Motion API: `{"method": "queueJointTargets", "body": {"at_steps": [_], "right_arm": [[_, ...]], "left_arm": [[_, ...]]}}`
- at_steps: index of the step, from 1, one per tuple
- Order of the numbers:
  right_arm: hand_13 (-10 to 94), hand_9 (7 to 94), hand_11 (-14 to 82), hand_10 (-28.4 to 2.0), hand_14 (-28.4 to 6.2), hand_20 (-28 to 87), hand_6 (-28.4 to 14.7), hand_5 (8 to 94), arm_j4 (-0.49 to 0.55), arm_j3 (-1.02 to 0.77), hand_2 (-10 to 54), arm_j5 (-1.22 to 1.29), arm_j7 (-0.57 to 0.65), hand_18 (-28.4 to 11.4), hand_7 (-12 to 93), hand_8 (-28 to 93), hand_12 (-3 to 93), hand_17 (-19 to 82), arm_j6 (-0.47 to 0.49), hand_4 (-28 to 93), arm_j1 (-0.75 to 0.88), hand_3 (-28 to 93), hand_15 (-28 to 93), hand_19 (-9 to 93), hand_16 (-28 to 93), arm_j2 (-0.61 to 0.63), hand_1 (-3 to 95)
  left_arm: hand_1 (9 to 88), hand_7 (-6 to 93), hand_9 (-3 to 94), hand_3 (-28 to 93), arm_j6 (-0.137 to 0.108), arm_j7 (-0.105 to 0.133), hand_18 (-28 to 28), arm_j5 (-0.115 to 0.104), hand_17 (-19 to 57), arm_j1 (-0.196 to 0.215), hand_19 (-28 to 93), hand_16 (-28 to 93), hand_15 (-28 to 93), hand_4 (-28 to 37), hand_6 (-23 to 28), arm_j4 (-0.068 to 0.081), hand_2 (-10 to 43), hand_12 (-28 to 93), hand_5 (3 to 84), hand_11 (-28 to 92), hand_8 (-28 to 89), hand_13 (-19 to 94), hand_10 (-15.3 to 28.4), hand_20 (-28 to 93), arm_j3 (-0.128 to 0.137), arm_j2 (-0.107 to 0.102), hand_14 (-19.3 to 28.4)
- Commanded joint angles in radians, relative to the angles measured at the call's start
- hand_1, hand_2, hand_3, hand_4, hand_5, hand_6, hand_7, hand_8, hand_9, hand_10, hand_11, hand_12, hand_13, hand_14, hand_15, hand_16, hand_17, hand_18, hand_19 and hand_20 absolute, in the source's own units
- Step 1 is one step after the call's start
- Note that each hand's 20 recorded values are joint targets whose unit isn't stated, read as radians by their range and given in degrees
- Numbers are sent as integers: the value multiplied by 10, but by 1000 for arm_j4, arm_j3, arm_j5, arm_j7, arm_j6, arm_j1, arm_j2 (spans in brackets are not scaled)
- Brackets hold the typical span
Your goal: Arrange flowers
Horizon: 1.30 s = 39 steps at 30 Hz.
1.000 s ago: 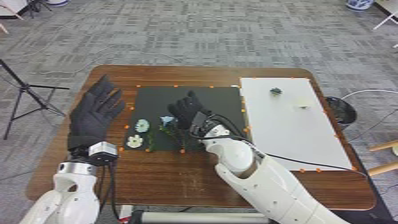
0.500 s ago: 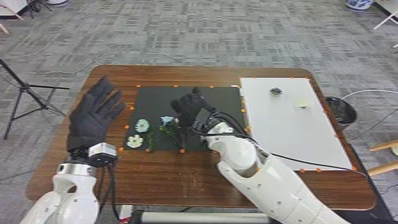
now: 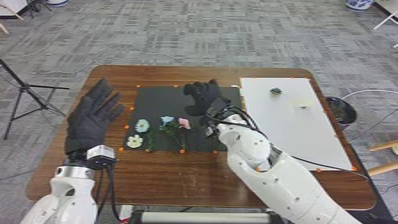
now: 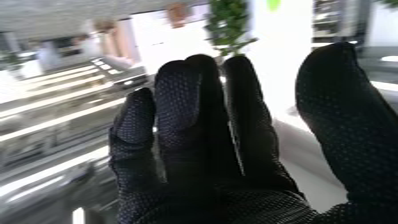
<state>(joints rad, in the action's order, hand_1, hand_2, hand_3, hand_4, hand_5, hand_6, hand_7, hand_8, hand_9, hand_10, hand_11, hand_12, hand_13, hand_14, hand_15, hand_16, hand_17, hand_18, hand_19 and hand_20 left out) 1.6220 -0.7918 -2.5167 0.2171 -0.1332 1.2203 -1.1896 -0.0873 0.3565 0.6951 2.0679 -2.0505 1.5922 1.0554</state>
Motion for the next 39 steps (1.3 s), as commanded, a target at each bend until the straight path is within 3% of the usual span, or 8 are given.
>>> {"method": "queueJointTargets", "body": {"at_steps": [1,8,17,29,34,36,38,39], "right_arm": [[405,368,325,-148,-104,506,-53,340,100,-151,-95,15,97,-181,390,-175,248,173,145,-282,0,878,733,783,245,174,293],[288,224,169,-168,-113,470,-90,213,145,-299,-95,-3,121,-185,241,-99,256,123,279,-282,122,876,657,722,167,335,285],[275,216,108,-176,-120,435,-100,191,120,-438,-95,-16,187,-192,172,-69,251,105,403,-283,245,855,578,691,155,436,280],[365,301,179,-141,-104,448,-79,245,-2,-422,-95,-151,81,-192,229,-100,234,131,331,-283,236,867,648,726,170,435,295],[469,430,277,-103,-78,444,-40,334,-27,-424,-95,-139,3,-188,292,-146,208,170,287,-282,232,869,653,746,174,431,327],[547,527,330,-92,-64,438,-5,430,-26,-437,-95,-143,-6,-181,336,-178,214,198,264,-282,258,866,644,759,225,424,364],[622,664,262,-60,-40,441,14,512,-59,-392,-95,-142,-51,-176,406,-109,383,239,242,-282,203,810,624,780,330,422,436],[650,711,249,-50,-34,444,17,539,-70,-379,-95,-155,-64,-175,444,-68,432,259,231,-282,189,796,621,792,358,422,463]], "left_arm": [[242,189,231,669,0,5,200,0,-132,39,422,65,141,-283,23,-21,-2,166,271,125,-103,190,109,80,18,16,131],[242,189,231,670,-12,-3,200,-2,-132,53,423,65,141,-283,23,-19,-3,166,270,125,-103,190,108,81,19,28,131],[242,191,231,671,-18,-5,200,-8,-132,62,423,65,141,-283,22,-15,-3,166,271,125,-103,190,109,80,9,46,131],[243,192,231,670,-11,-20,199,-10,-132,55,423,66,140,-283,22,-10,-3,167,270,125,-104,190,108,80,5,51,131],[242,192,231,670,-5,-19,199,-6,-132,63,422,66,141,-283,22,-17,-2,167,269,126,-104,190,108,80,7,49,131],[242,192,231,670,-5,-47,199,-9,-132,64,422,66,142,-283,22,-18,-3,167,269,126,-104,190,108,80,17,56,131],[242,191,231,671,-18,-23,200,-42,-132,60,422,66,142,-283,22,-17,-3,166,270,126,-104,191,109,80,20,49,132],[242,191,231,671,-7,-14,200,-52,-132,53,422,66,142,-283,22,-13,-3,166,270,126,-104,192,109,80,19,39,132]]}}
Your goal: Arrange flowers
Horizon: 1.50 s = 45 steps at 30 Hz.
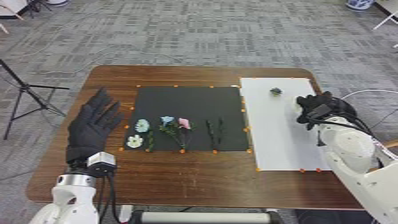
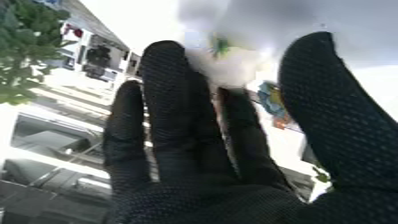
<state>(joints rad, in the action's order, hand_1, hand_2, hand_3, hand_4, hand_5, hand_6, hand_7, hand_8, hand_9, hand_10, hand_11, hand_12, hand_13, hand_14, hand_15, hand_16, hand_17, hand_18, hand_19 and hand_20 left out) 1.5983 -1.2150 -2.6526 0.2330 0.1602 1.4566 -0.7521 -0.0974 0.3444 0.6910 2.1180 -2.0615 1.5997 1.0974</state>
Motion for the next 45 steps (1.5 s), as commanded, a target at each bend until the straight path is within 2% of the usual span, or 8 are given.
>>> {"method": "queueJointTargets", "body": {"at_steps": [1,3,12,17,26,31,40,45], "right_arm": [[676,749,249,-45,-30,446,22,572,-42,40,-95,-19,-75,-174,473,-35,465,278,-80,-282,-39,791,624,803,372,-13,488],[722,804,262,-39,-27,452,32,638,-36,31,-95,-21,-73,-174,516,11,501,311,-85,-283,-22,793,634,827,387,-18,521],[758,856,245,-39,-28,464,18,707,-34,41,-95,24,-108,-180,511,-17,522,337,-359,-283,5,835,642,840,400,15,516],[771,877,220,-47,-27,470,14,728,-2,68,-95,67,-118,-184,498,-31,519,346,-407,-283,-31,836,623,834,413,16,522],[774,880,206,-49,-27,475,12,729,44,255,-95,168,-118,-184,493,-20,526,348,-351,-283,-201,831,612,830,427,-131,525],[773,880,204,-48,-27,478,12,725,44,336,-95,255,-50,-184,495,-15,529,347,-247,-283,-292,831,610,829,431,-250,525],[775,881,203,-44,-27,478,13,723,-3,427,-95,243,-79,-184,494,-12,528,350,-240,-283,-370,832,614,831,425,-335,525],[778,885,201,-40,-28,478,16,725,41,463,-95,232,-50,-185,492,-11,524,352,-237,-281,-350,837,617,835,420,-295,521]], "left_arm": [[242,191,231,671,7,-2,200,-36,-132,-10,423,65,143,-283,22,1,-3,166,271,126,-104,192,109,80,8,-12,132],[243,190,231,669,5,-3,200,-3,-132,6,423,65,143,-283,22,-9,-2,166,271,126,-104,191,109,81,11,-8,132],[242,192,231,671,2,8,200,-12,-132,19,423,64,144,-283,22,-10,-2,166,269,126,-104,192,109,80,0,-2,132],[244,191,229,670,9,13,200,-16,-131,23,422,64,144,-283,23,-9,-2,166,269,126,-104,190,108,80,0,-7,131],[244,192,229,671,-13,16,200,-15,-132,40,423,65,143,-283,22,-18,-2,167,268,126,-104,189,108,80,6,-5,131],[244,193,228,671,10,12,200,-9,-132,-4,423,65,144,-283,22,-3,-1,167,268,125,-104,189,108,79,-21,-6,131],[244,193,230,670,-8,15,200,-10,-132,-20,423,65,146,-283,23,1,-1,168,269,126,-104,192,108,80,-24,-11,131],[243,194,231,673,4,22,200,-11,-132,19,423,64,147,-283,23,-17,-2,167,270,127,-105,192,109,80,-3,-10,131]]}}
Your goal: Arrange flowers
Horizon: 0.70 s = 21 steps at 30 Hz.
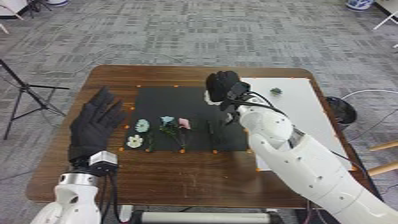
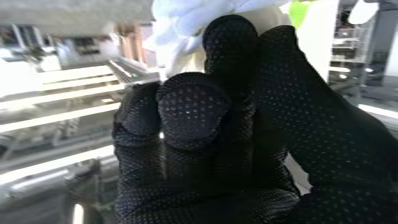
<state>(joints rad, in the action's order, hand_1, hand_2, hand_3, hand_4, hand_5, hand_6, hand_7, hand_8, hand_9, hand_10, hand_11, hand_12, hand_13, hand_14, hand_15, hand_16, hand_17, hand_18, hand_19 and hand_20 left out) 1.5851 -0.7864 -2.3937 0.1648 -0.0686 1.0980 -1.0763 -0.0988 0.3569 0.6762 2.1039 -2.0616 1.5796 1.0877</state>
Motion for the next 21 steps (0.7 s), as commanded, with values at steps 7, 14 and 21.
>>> {"method": "queueJointTargets", "body": {"at_steps": [7,14,21], "right_arm": [[782,889,198,-37,-29,477,18,726,46,29,-95,-46,23,-185,489,-7,525,353,21,-276,36,835,625,840,411,39,515],[777,889,193,-34,-27,474,22,725,27,19,-95,-95,9,-183,487,-3,527,350,45,-277,63,829,627,839,411,27,516],[772,886,191,-32,-23,470,26,715,27,5,-95,-113,11,-181,491,4,528,348,49,-281,92,830,626,841,414,15,514]], "left_arm": [[244,193,232,671,6,11,200,3,-131,20,424,63,147,-283,24,-4,-1,166,271,129,-104,193,109,80,11,1,132],[244,193,232,671,12,10,200,4,-131,14,424,63,147,-283,23,-2,0,166,271,130,-105,193,110,80,5,-6,131],[242,192,232,673,14,-4,201,9,-131,14,424,63,146,-283,23,-1,0,164,272,130,-105,193,110,80,8,-2,132]]}}
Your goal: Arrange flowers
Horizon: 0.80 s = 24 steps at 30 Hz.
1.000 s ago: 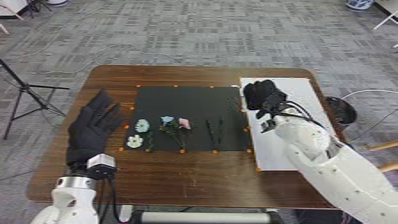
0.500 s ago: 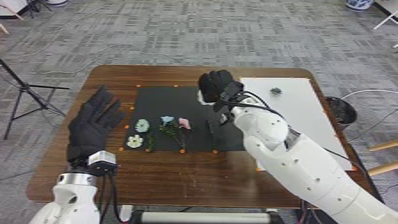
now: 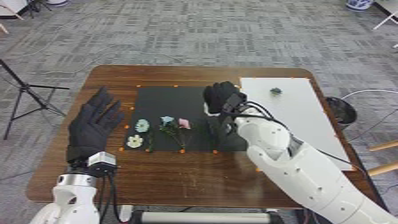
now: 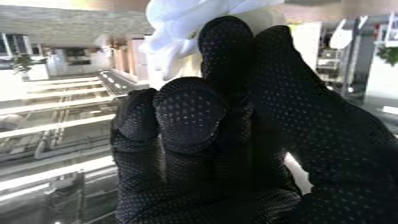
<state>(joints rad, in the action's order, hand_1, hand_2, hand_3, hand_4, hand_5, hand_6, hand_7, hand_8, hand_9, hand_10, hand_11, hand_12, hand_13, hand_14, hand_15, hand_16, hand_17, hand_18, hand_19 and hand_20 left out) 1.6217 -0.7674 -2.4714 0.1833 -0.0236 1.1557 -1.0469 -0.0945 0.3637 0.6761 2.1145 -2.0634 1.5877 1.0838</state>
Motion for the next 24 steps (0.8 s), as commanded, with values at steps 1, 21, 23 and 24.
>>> {"method": "queueJointTargets", "body": {"at_steps": [1,21,23,24], "right_arm": [[768,879,193,-32,-24,470,26,708,-10,-15,-95,-45,-6,-180,495,14,533,345,2,-281,37,830,628,841,418,-17,513],[669,696,269,-69,-51,488,15,524,-24,-71,-95,-162,76,-191,248,-144,436,286,-11,-281,26,825,718,833,340,2,400],[606,564,326,-106,-65,491,-8,460,-32,-94,-95,-153,114,-194,248,-140,276,267,11,-268,18,870,738,830,327,13,358],[568,497,320,-119,-72,491,-33,420,-44,-100,-95,-160,132,-195,239,-135,251,261,0,-270,14,883,743,831,320,18,350]], "left_arm": [[243,193,232,673,10,-11,201,10,-131,3,424,63,146,-283,23,2,0,164,271,130,-104,192,109,80,-1,3,131],[242,192,232,672,25,-21,199,10,-132,6,423,63,145,-283,25,2,1,165,275,129,-104,190,111,80,4,10,132],[242,192,232,671,25,-21,200,11,-132,11,423,63,145,-283,25,-1,1,165,275,128,-104,190,111,80,6,10,132],[242,192,232,672,23,-20,200,10,-132,15,423,63,145,-283,25,-3,1,164,275,128,-104,190,111,80,8,11,132]]}}
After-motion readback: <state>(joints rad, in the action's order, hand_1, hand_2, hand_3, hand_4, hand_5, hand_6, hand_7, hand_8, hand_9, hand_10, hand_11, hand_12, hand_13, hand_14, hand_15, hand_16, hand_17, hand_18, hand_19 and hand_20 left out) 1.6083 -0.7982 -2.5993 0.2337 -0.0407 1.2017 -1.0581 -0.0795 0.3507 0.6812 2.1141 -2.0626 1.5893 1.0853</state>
